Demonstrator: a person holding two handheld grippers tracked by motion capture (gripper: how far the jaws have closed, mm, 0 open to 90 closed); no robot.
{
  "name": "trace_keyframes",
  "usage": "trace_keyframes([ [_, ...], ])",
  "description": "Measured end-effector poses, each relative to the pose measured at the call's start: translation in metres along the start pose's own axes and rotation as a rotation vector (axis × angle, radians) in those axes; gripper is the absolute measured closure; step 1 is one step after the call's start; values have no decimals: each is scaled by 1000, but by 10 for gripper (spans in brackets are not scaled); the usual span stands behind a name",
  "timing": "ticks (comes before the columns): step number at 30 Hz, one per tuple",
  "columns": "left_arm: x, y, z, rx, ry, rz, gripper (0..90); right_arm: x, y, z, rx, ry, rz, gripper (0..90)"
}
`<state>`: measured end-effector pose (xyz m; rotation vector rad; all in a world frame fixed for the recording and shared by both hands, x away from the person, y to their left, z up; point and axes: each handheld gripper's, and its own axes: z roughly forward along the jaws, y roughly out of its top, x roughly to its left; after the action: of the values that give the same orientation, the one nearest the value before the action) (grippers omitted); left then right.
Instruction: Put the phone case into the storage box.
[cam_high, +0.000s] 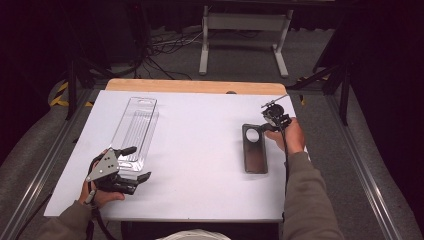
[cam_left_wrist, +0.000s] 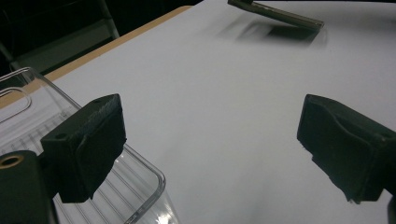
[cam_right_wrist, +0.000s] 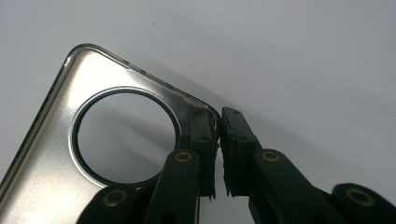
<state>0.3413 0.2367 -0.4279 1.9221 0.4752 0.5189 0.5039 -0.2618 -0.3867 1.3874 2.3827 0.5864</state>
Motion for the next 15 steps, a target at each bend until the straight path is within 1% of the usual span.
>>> trace_keyframes([
  [1,0,0,0,-1,2,5,85,1,-1,-3,-18,2,2,845],
  [2,1,0,-1,-1,0,1,85,3,-4,-8,-52,8,-1,845],
  [4,1,0,-1,-2,4,-1,85,7,-8,-14,-88,-3,-9,845],
  [5,0,0,0,-6,6,-1,85,8,-11,-18,-111,-5,-6,845],
  [6,0,0,0,-5,7,-2,85,9,-14,-21,-136,3,0,845],
  [9,0,1,0,-8,9,-8,85,11,-19,-28,-186,0,5,845],
  [11,0,1,0,-8,12,-10,85,14,-21,-35,-231,4,0,845],
  [12,1,2,0,-5,12,-5,85,16,-21,-39,-253,-1,-5,845],
  [14,-1,3,0,-19,18,-3,85,21,-22,-44,-291,-11,-20,845],
  [15,-1,4,-1,-17,20,0,86,24,-23,-46,-311,-15,-28,845],
])
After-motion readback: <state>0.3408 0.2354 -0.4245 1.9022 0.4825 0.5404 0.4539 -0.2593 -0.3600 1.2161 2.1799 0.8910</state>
